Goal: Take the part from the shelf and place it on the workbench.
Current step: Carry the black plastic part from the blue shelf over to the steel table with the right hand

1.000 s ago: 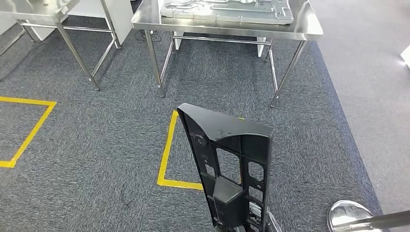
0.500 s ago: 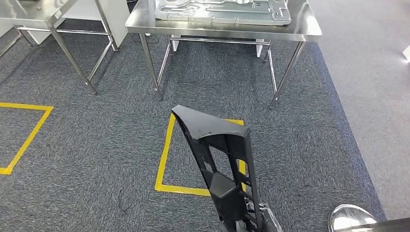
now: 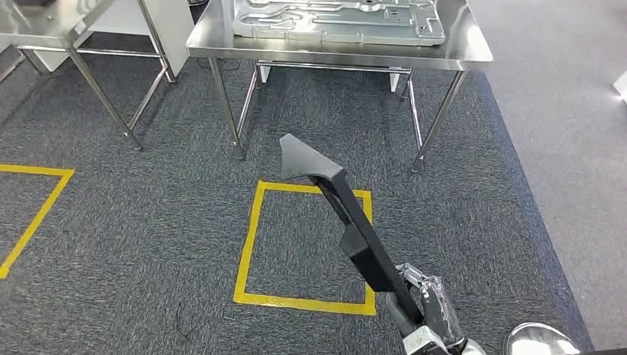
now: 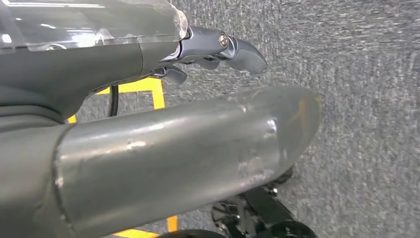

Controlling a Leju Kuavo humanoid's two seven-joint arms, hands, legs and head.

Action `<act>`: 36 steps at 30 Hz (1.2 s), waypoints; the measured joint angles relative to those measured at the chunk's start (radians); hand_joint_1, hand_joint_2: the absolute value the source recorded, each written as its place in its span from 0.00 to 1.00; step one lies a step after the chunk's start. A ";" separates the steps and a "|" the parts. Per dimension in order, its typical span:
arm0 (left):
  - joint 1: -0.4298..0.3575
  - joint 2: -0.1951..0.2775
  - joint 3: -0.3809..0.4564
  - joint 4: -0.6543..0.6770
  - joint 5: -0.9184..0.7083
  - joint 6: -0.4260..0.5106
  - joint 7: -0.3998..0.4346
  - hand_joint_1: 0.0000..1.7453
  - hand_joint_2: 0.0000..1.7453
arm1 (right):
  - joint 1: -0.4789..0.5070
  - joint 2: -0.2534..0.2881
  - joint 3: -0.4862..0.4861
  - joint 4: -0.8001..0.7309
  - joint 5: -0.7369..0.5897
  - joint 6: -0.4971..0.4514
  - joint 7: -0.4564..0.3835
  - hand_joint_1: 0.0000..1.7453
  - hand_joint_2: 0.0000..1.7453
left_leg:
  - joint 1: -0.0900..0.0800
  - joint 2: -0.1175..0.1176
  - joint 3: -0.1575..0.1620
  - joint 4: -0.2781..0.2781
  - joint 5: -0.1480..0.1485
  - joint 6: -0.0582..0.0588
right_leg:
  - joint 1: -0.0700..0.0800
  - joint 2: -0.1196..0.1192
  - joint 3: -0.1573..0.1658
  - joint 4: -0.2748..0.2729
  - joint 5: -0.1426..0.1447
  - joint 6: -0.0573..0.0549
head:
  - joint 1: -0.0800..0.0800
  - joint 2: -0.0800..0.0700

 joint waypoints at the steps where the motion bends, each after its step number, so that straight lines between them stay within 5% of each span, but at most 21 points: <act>1: -0.001 0.000 0.000 0.000 -0.004 -0.001 0.001 0.00 0.00 | -0.007 0.007 -0.020 0.000 0.013 0.000 0.014 1.00 1.00 | 0.003 -0.001 0.010 -0.005 0.000 0.005 | -0.001 0.000 -0.009 0.022 -0.010 0.005 | 0.000 0.000; 4: -0.005 0.002 0.000 0.000 -0.013 -0.005 0.001 0.00 0.00 | -0.039 0.040 -0.098 0.012 0.030 0.000 0.060 1.00 1.00 | 0.006 -0.002 0.024 -0.011 -0.005 0.013 | -0.012 -0.001 -0.104 0.175 -0.072 0.018 | 0.000 0.000; 6: -0.006 0.003 0.000 0.000 -0.016 -0.006 0.001 0.00 0.00 | -0.055 0.066 -0.147 0.027 0.028 0.001 0.078 1.00 1.00 | 0.008 -0.003 0.033 -0.011 -0.015 0.010 | -0.021 -0.002 -0.167 0.239 -0.082 0.027 | 0.000 0.000; 7: -0.005 0.003 0.000 0.000 -0.016 -0.007 0.001 0.00 0.00 | -0.060 0.077 -0.166 0.033 0.028 0.001 0.082 1.00 1.00 | 0.010 -0.004 0.041 -0.011 -0.022 0.006 | -0.025 -0.003 -0.176 0.226 -0.059 0.031 | 0.000 0.000; 10: -0.004 0.003 -0.001 0.000 -0.024 -0.007 0.000 0.00 0.00 | -0.077 0.109 -0.203 0.052 0.056 -0.004 0.107 1.00 1.00 | 0.017 -0.006 0.073 -0.011 -0.047 -0.010 | -0.030 -0.006 -0.137 0.061 0.063 0.038 | 0.000 0.000; 12: -0.009 0.005 -0.002 0.000 -0.033 -0.009 -0.001 0.00 0.00 | -0.113 0.137 -0.230 0.078 0.111 -0.009 0.150 1.00 1.00 | 0.018 -0.004 0.081 -0.013 -0.058 -0.025 | -0.024 -0.007 -0.125 0.005 0.086 0.029 | 0.000 0.000; 15: -0.013 0.007 -0.004 0.000 -0.045 -0.015 -0.002 0.00 0.00 | -0.199 0.175 -0.284 0.139 0.213 0.003 0.220 1.00 1.00 | 0.018 0.000 0.090 -0.001 -0.059 -0.046 | -0.019 0.000 -0.114 -0.005 0.083 0.001 | 0.000 0.000; 17: -0.015 0.009 -0.005 0.000 -0.055 -0.020 -0.002 0.00 0.00 | -0.281 0.185 -0.300 0.191 0.327 0.045 0.262 1.00 1.00 | 0.020 0.000 0.061 0.061 -0.080 -0.050 | -0.019 0.004 -0.098 -0.011 0.076 -0.014 | 0.000 0.000; 20: -0.021 0.016 -0.009 0.000 -0.064 -0.029 0.000 0.00 0.00 | -0.403 0.182 -0.280 0.276 0.502 0.128 0.315 1.00 1.00 | 0.019 -0.001 -0.058 0.238 -0.146 -0.049 | -0.010 0.009 -0.087 -0.012 0.065 -0.029 | 0.000 0.000; 21: -0.022 0.018 -0.011 0.000 -0.066 -0.031 0.001 0.00 0.00 | -0.427 0.181 -0.266 0.299 0.535 0.141 0.328 1.00 1.00 | 0.018 -0.001 -0.089 0.269 -0.147 -0.047 | -0.005 0.009 -0.081 -0.012 0.060 -0.032 | 0.000 0.000; 23: -0.020 0.021 -0.013 0.000 -0.067 -0.032 0.002 0.00 0.00 | -0.462 0.181 -0.238 0.331 0.563 0.152 0.345 1.00 1.00 | 0.013 -0.001 -0.101 0.224 -0.084 -0.035 | 0.004 0.007 -0.064 -0.012 0.046 -0.034 | 0.000 0.000; 25: -0.018 0.024 -0.016 0.000 -0.068 -0.033 0.002 0.00 0.00 | -0.490 0.182 -0.215 0.352 0.570 0.167 0.350 1.00 1.00 | 0.003 0.000 -0.073 0.107 0.007 -0.014 | 0.010 0.003 -0.045 -0.013 0.032 -0.034 | 0.000 0.000; 26: -0.018 0.025 -0.017 0.000 -0.068 -0.033 0.002 0.00 0.00 | -0.505 0.182 -0.203 0.361 0.572 0.178 0.351 1.00 1.00 | -0.003 0.000 -0.061 0.057 0.026 -0.006 | 0.011 0.001 -0.041 -0.014 0.027 -0.032 | 0.000 0.000; 32: -0.021 0.031 -0.026 0.001 -0.077 -0.034 0.012 0.00 0.00 | -0.573 0.182 -0.094 0.412 0.573 0.232 0.369 1.00 1.00 | 0.000 -0.003 -0.007 -0.028 0.031 0.015 | 0.005 -0.004 -0.048 0.034 0.009 -0.003 | 0.000 0.000; 36: -0.027 0.030 -0.029 0.001 -0.086 -0.041 0.014 0.00 0.00 | -0.614 0.200 -0.024 0.443 0.576 0.273 0.401 1.00 1.00 | 0.009 -0.007 0.023 -0.038 0.016 0.014 | -0.013 -0.004 -0.181 0.225 -0.049 0.020 | 0.000 0.000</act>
